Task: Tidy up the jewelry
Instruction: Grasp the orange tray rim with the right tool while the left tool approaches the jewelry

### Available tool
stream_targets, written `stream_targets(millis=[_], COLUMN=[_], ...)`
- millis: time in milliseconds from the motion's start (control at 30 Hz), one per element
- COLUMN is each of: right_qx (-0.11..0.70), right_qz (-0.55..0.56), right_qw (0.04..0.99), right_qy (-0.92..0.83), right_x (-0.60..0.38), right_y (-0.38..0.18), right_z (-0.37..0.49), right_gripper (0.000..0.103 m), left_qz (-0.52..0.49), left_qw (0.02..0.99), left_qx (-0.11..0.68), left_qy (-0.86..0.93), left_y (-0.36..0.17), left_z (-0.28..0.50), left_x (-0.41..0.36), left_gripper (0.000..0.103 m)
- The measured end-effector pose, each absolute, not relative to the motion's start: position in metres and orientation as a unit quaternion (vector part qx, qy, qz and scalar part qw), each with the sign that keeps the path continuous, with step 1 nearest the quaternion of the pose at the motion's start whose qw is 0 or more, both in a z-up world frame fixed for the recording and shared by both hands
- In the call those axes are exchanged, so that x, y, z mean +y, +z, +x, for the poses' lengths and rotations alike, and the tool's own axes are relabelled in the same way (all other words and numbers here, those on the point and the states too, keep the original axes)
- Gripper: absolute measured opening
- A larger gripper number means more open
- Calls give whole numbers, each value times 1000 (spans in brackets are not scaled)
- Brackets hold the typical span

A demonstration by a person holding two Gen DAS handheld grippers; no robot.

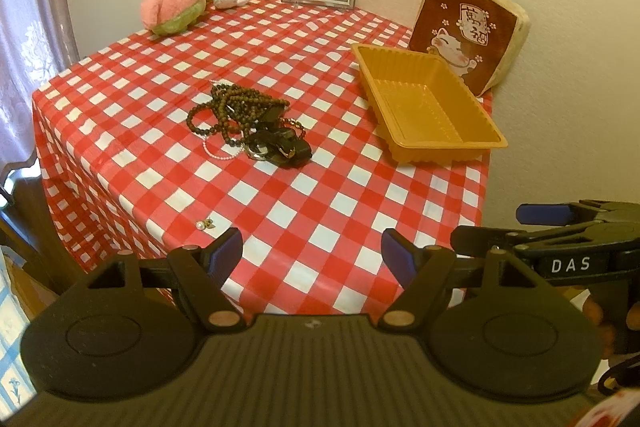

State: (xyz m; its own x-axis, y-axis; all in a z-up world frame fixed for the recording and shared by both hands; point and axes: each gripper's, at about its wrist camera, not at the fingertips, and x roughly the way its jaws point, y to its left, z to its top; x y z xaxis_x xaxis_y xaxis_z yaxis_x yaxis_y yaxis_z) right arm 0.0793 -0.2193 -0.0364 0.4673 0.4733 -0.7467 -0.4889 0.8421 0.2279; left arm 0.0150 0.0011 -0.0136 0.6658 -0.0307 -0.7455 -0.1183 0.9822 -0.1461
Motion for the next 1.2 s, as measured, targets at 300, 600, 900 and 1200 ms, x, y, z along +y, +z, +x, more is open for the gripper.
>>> stream_targets(millis=[300, 600, 900, 1200], right_qx=[424, 308, 264, 243], right_qz=[23, 73, 97, 137], right_qw=[864, 937, 953, 955], right_qy=[269, 148, 110, 101], right_x=[-243, -309, -340, -344], right_y=[-52, -88, -124, -146], right_z=[103, 143, 194, 243], right_gripper=[103, 102, 76, 54], left_qz=[-106, -85, -67, -64], left_qw=[903, 911, 911, 907], left_qx=[414, 393, 392, 396], left_qy=[35, 85, 109, 128], left_y=[-24, -49, -74, -88], left_z=[27, 44, 76, 101], left_x=[14, 28, 33, 32], left_gripper=[75, 74, 74, 74])
